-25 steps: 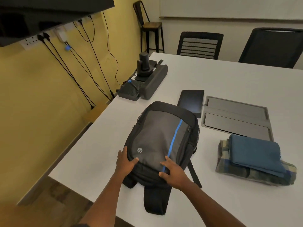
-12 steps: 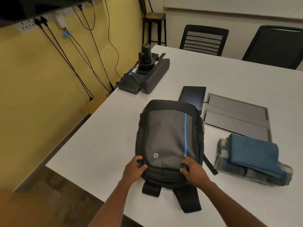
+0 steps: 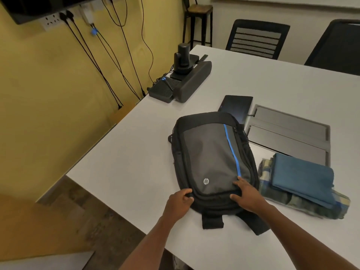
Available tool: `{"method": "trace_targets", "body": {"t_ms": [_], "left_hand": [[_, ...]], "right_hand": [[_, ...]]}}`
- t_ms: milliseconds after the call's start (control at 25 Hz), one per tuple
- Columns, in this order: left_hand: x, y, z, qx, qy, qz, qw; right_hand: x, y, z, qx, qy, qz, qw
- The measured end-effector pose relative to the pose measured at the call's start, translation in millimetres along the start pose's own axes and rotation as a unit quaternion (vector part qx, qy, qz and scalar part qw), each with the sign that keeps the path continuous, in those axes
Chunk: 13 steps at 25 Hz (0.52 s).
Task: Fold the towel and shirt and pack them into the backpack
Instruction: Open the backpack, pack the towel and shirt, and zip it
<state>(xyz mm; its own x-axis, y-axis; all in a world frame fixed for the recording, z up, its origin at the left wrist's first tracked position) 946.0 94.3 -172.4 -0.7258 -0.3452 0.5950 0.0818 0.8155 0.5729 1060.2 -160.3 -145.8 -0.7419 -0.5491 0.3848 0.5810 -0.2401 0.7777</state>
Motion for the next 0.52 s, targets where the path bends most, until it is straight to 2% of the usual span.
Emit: {"method": "trace_targets", "body": {"t_ms": [160,240,360,520], "left_hand": [[-28.3,33.1,5.1,0.057,0.008,-0.091,0.994],[-46.2,52.4,-4.7,0.036,0.025,-0.121,0.992],[-78.8,69.7,-15.9,0.003,0.06,-0.084,0.995],[-110.7,78.6,-23.8,-0.014,0.06,-0.058,0.996]], "right_hand": [[-1.8,-0.1,21.6,-0.002,0.021,-0.043,0.999],[-5.5,-4.4,38.7,-0.004,0.053,-0.065,0.996],[-19.0,-7.9,62.2,-0.025,0.093,-0.077,0.992],[-41.3,-12.9,83.4,-0.062,0.116,-0.034,0.991]]}}
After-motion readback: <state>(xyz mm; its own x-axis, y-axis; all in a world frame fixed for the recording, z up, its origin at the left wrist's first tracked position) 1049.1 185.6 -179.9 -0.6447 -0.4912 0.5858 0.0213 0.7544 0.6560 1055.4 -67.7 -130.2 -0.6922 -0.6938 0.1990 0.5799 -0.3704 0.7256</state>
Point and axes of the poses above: each hand's wrist, its own x-axis away from the middle knuckle, its own y-axis out of the back of the hand, z = x × y, the point moved 3 cm from there along -x, towards the middle knuckle, and after that the axes turned 15 degrees about y, right-handed, at the moved point
